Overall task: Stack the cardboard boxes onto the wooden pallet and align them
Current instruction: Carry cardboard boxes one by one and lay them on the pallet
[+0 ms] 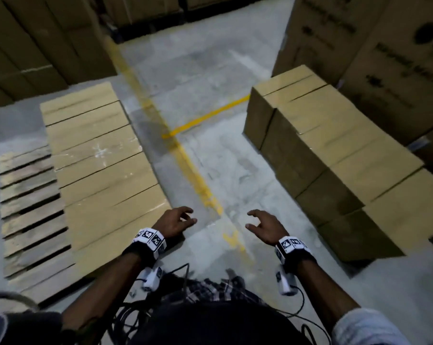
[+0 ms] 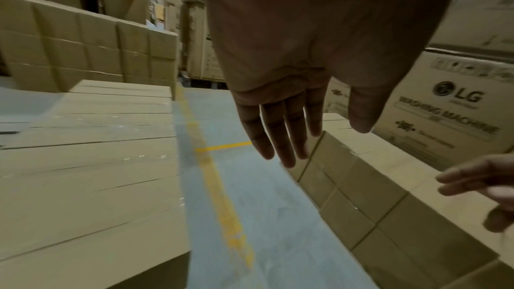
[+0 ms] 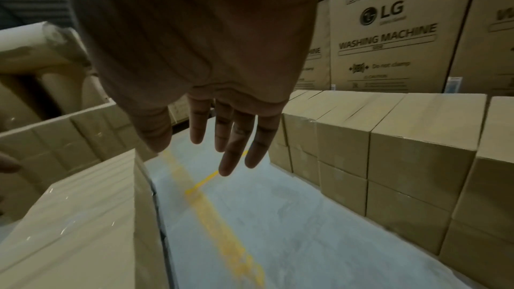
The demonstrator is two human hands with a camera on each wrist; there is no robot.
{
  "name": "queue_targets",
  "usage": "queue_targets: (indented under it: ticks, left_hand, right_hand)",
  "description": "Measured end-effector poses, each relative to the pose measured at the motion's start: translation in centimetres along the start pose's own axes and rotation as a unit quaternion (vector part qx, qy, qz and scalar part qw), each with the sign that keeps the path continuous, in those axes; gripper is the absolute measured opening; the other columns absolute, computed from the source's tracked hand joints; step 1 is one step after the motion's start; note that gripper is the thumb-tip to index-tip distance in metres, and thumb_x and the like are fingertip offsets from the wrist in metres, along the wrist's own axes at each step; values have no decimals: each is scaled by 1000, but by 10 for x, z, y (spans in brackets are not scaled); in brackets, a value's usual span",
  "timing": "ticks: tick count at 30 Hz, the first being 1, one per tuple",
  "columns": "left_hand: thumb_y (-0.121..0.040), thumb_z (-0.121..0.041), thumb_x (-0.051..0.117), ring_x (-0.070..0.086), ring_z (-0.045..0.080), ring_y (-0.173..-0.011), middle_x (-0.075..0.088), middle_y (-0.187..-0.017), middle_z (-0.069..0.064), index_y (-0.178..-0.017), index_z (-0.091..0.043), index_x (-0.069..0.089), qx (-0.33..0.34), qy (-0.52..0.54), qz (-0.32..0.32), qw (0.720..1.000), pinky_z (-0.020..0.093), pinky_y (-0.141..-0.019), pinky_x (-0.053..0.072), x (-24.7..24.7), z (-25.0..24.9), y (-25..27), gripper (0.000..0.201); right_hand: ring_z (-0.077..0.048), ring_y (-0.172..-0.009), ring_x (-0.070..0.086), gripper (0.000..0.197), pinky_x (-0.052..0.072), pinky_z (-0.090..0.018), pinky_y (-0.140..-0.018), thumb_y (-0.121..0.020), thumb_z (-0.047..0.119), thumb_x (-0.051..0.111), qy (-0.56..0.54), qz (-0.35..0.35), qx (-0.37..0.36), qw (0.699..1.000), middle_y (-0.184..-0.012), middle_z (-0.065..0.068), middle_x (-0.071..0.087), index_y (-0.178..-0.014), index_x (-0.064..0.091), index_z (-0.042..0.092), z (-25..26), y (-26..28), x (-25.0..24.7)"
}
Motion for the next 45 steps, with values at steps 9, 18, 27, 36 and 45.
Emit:
queue_targets:
  ticks: [9,18,27,36,45]
  left_hand:
    - [-100,-45,64,72,19,-101,71,-126,4,-141,-19,59,98,-50,51,993,30,-89,51,27,-164,-106,48]
    - [-100,-43,66,71,15,-99,72,-123,1,-137,-21,62,141,-67,85,984,25,-83,47,33,-259,-243,44]
    - [-99,-43,67,70,17,-103,72,-122,2,-134,-18,65,138,-47,71,987,23,-83,43,-25,-340,-406,43]
    - [-98,-44,67,71,21,-103,72,-123,4,-132,-19,66,120,-35,63,990,35,-94,53,-94,-380,-541,42]
    - [-100,-40,66,70,25,-108,71,-126,7,-135,-15,64,91,-95,79,988,35,-94,52,-185,-404,-719,43]
  right_hand:
    - [-21,-92,69,45,49,-35,-94,-97,40,68,-111,-101,29,988,-141,1,58,-139,58,26,-67,-18,-103]
    - [-22,-89,70,46,52,-41,-95,-96,45,68,-131,-129,59,981,-141,1,58,-137,58,27,-119,-100,-188]
    - [-29,-108,67,50,48,-35,-97,-96,38,70,-143,-147,100,974,-138,-6,63,-139,60,15,-155,-217,-313]
    - [-26,-113,65,45,45,-28,-94,-95,31,73,-162,-149,120,968,-134,-5,65,-137,62,17,-173,-327,-388]
    - [-28,-123,63,46,48,-36,-106,-97,35,71,-245,-129,137,951,-141,-6,62,-138,60,18,-190,-520,-459]
Point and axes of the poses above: each hand's wrist, its own y-axis away from the middle knuckle, its own x-axis out of the palm, z = x × y, the point moved 8 cm from there along -y, towards the middle knuckle
